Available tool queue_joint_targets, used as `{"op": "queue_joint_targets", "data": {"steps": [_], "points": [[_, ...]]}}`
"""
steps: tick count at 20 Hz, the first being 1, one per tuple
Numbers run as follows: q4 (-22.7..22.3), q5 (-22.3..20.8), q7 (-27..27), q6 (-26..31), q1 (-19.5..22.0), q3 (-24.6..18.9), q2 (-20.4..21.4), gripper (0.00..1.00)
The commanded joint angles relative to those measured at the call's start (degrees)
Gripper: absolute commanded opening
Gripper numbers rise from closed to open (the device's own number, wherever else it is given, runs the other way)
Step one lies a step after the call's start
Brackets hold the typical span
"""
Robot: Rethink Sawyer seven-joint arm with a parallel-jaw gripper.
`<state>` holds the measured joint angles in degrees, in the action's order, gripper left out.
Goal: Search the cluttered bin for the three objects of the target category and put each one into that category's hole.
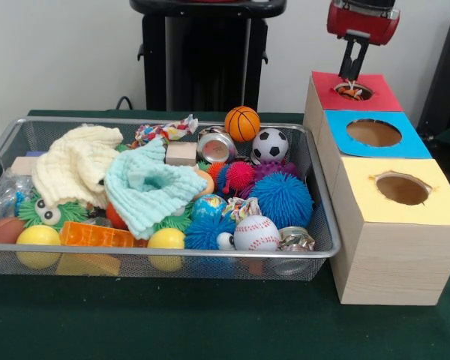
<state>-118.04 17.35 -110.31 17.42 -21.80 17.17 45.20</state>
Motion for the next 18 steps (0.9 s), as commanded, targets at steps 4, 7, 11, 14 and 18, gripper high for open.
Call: {"op": "queue_joint_targets", "data": {"steps": [4, 7, 11, 14, 18], "points": [[-6.7, 2.0, -14.6, -12.7, 4.3, -8.0, -4.2, 0.00], [-8.7, 1.4, -17.0, -19.0, 4.9, -10.2, -6.1, 0.00], [-9.0, 2.0, -19.3, -25.0, 4.8, -12.0, -9.3, 0.00], [-8.2, 3.7, -18.8, -24.9, 3.9, -11.9, -10.0, 0.00], [-7.5, 5.2, -18.5, -23.7, 2.7, -11.2, -9.9, 0.00]]}}
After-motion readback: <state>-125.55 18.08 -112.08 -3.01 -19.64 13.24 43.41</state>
